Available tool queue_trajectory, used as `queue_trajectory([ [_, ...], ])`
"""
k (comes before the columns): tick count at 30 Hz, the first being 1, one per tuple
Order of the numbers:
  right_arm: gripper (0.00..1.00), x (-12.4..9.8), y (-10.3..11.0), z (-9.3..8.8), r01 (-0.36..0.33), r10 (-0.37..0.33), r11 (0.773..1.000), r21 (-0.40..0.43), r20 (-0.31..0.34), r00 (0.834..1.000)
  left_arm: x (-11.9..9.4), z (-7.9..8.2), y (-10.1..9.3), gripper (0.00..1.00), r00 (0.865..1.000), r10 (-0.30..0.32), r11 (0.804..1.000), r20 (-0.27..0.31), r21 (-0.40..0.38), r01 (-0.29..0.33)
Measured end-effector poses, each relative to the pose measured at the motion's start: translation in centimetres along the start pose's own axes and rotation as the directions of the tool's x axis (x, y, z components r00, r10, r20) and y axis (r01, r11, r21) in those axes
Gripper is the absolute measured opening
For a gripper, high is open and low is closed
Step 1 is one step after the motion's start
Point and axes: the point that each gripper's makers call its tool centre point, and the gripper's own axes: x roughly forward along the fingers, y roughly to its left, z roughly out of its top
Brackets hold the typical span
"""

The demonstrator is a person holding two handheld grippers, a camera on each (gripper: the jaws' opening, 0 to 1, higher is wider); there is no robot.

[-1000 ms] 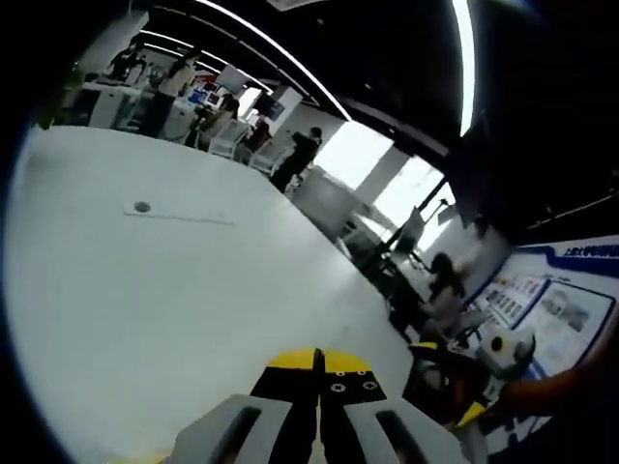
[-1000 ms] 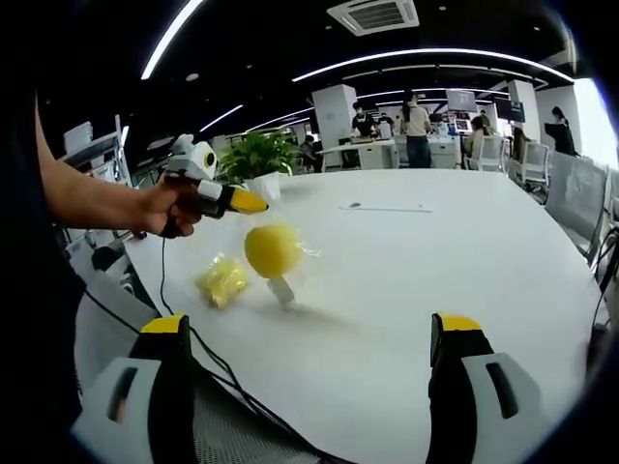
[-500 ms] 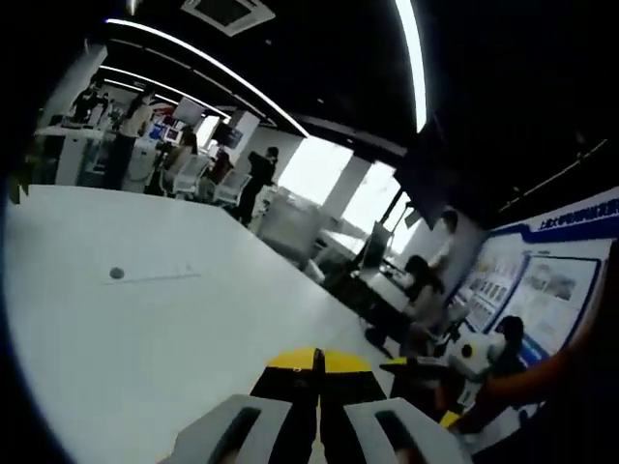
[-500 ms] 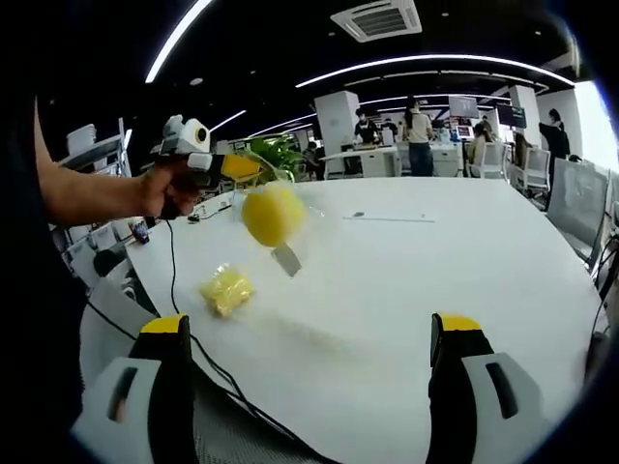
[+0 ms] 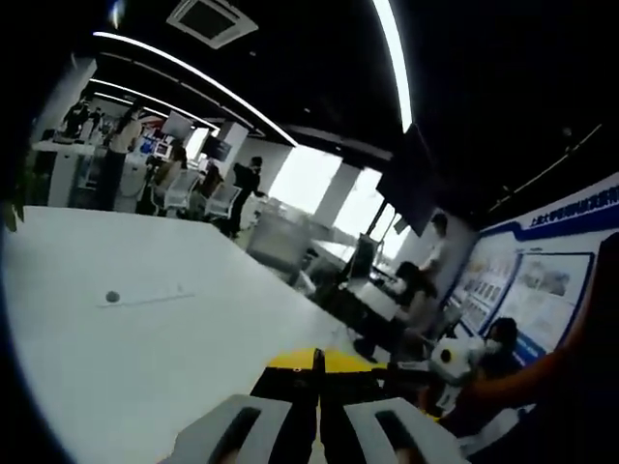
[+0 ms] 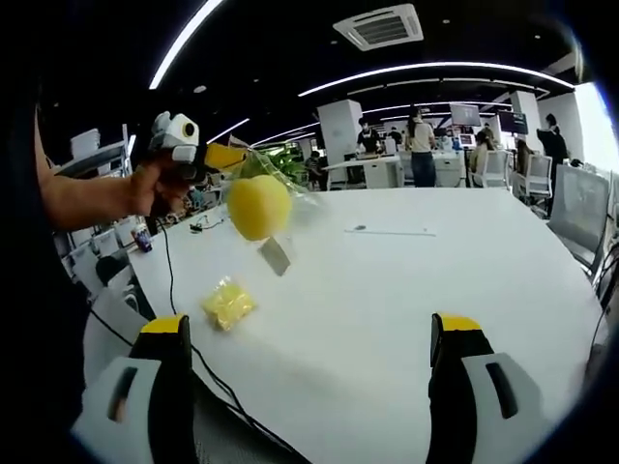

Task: Compare the silicone blocks by pressing each to a similar depth, holding the contact briefly, and releasing to observe deformation and rebound differences across the visible hardness samples.

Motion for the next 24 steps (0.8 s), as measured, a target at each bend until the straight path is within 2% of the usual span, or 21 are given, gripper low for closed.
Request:
queue_trajectory([
  [7, 0.96, -0.2, -0.3, 1.7, -0.008, 0.009, 1.0, -0.014, 0.022, 1.0, -0.4, 1.3, -1.7, 0.0, 0.999, -0.036, 0.999, 0.013, 0.007, 0.036],
  [12, 0.96, -0.2, -0.1, 4.5, -0.05, 0.053, 0.997, -0.055, 0.057, 0.997, -0.7, 2.2, -2.7, 0.0, 0.998, -0.053, 0.999, 0.034, 0.003, 0.053],
  [14, 0.96, -0.1, 0.7, 6.2, -0.108, 0.112, 0.993, -0.047, 0.094, 0.989, -0.8, 2.4, -3.2, 0.0, 0.998, -0.059, 0.998, 0.038, 0.002, 0.059],
  [18, 0.96, 0.3, 1.7, 8.3, -0.171, 0.18, 0.981, -0.092, 0.1, 0.979, -1.0, 2.7, -4.1, 0.0, 0.996, -0.076, 0.997, 0.039, 0.004, 0.076],
  [21, 0.96, 0.8, 2.2, 9.1, -0.197, 0.208, 0.974, -0.108, 0.104, 0.973, -1.2, 3.0, -5.0, 0.0, 0.995, -0.094, 0.996, 0.045, 0.0, 0.094],
  [24, 0.96, 1.3, 3.0, 9.9, -0.241, 0.255, 0.963, -0.122, 0.118, 0.96, -1.3, 3.2, -5.6, 0.0, 0.993, -0.107, 0.994, 0.042, 0.005, 0.107],
])
